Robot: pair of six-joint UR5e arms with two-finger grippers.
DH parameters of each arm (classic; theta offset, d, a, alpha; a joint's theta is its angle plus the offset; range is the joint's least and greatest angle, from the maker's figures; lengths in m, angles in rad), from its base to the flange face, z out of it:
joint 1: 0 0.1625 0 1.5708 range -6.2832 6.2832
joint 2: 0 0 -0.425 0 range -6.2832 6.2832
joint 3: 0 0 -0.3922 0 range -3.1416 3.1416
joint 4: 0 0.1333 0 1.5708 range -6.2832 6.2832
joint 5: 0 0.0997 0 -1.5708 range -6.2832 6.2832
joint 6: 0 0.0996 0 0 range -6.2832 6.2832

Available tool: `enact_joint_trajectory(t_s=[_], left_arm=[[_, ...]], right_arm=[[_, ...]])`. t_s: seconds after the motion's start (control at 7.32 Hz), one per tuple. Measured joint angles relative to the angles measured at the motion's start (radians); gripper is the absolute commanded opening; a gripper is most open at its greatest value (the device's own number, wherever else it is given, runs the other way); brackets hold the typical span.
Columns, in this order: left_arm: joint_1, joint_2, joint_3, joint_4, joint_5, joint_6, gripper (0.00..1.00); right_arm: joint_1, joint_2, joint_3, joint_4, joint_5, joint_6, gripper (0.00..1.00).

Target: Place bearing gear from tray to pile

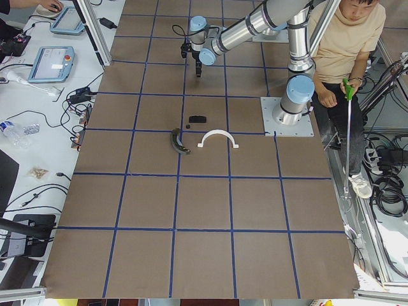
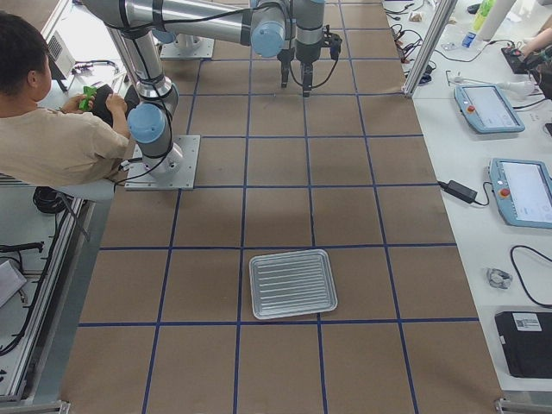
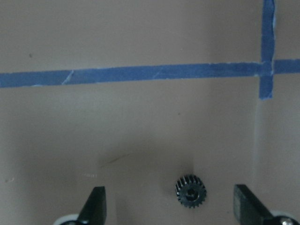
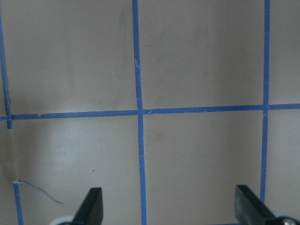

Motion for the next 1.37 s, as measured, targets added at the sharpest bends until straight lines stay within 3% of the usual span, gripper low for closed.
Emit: enact_joint_trajectory(t_s=[0.14,0.41,0.55,0.82,0.96,1.37], left_arm=[[-0.004,-0.004,0.0,0.002,0.0,0.002,0.82],[-0.013,-0.01,0.0,0.005,0.0,-0.001,0.65],[-0.015,-0.012,0.0,0.005,0.0,-0.003,0.51],[-0.016,-0.014,0.003,0.006,0.0,-0.003,0.07],[-0.017,-0.014,0.008,0.005,0.001,-0.001,0.0],[-0.007,-0.003,0.04,-0.01,0.002,0.023,0.0]], right_arm=[[0.0,0.0,0.001,0.003,0.0,0.002,1.0],[0.0,0.0,0.001,0.001,0.0,0.008,1.0],[0.0,0.0,0.001,0.002,0.0,0.01,1.0],[0.001,-0.001,0.002,0.003,-0.026,0.008,1.0],[0.001,-0.002,0.003,0.001,-0.031,0.007,1.0],[0.004,-0.008,0.017,-0.004,-0.001,0.007,1.0]])
